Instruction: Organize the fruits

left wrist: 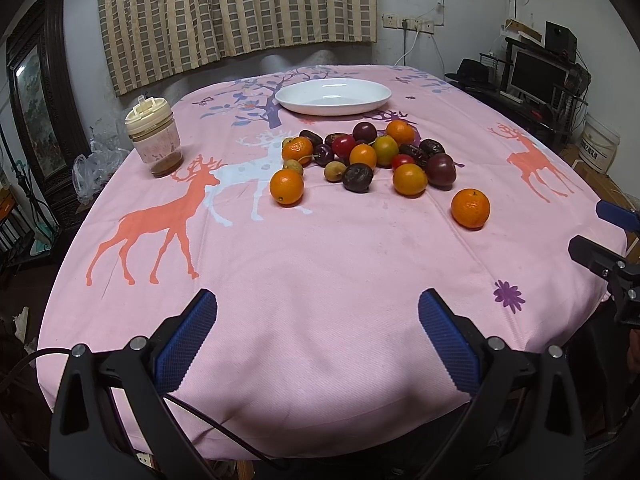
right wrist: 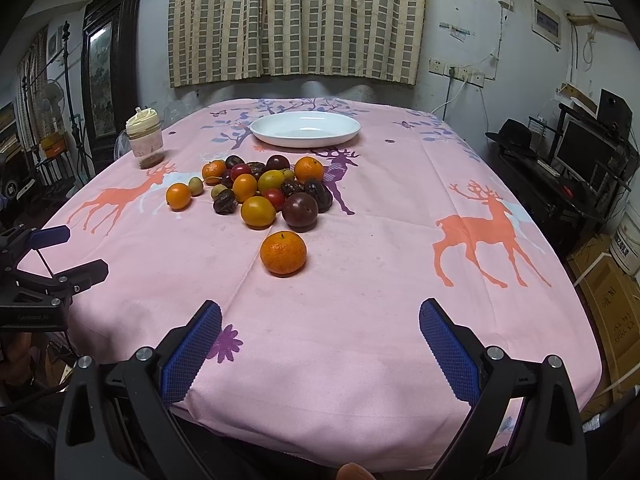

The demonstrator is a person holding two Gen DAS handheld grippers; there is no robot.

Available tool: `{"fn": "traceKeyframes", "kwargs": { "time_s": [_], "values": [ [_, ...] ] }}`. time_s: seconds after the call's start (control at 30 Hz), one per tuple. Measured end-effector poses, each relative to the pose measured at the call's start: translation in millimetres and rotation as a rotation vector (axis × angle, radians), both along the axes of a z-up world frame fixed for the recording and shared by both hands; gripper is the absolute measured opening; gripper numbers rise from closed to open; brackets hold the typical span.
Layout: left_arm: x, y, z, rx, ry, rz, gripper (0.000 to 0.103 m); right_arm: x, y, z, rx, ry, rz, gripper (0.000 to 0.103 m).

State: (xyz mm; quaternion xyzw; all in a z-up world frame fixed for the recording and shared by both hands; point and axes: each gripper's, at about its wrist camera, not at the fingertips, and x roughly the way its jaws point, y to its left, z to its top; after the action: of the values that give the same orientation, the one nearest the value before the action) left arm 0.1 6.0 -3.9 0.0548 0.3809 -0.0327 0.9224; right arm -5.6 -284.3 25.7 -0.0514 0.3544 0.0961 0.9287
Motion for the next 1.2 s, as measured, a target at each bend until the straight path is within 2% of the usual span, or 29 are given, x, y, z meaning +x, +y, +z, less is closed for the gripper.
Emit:
{"fn": "traceKeyframes", "kwargs": {
  "time_s": [0.27,0.47,0.67,0.8,0.9,1.0,1.07,1.2],
  "values": [
    [-0.4,-0.5,-1.4,0.0,0.003,0.0,0.099,0.5,0.7,-1.9,-0.004,0.001,0.009,0.099],
    [-1.4,-2.4,-14.1,0.003,0.018,-0.005,0.099,3.9,5.7,-5.0,0.014,0.008,0.047,0.099],
    [9.2,17.4,-21.1,-0.032,0.052,0.026,0.099,34.9,26.5,-20.7,-0.021,0.038,0.089,0.098],
    [15.5,30.8,-24.7,-0.042,0.063,0.046,0.099,69.2,34.5,-34.2,0.02,0.112,0.098,0.071],
    [21.1,43.9,-28.0,-0.058,0.069,0.057,0.099,93.8,39.7,-47.9,0.053,0.204,0.099,0.068],
    [31.5,57.2,-29.8,-0.089,0.073,0.056,0.099,102.9,46.1,-55.6,0.04,0.218,0.106,0.067],
    [42.3,63.4,-30.3,-0.104,0.076,0.049,0.099,108.7,50.7,-60.4,0.024,0.212,0.118,0.043],
    [76.2,68.3,-31.1,-0.131,0.104,0.01,0.099,108.2,52.1,-63.2,0.025,0.174,0.124,0.042]
  ]
}}
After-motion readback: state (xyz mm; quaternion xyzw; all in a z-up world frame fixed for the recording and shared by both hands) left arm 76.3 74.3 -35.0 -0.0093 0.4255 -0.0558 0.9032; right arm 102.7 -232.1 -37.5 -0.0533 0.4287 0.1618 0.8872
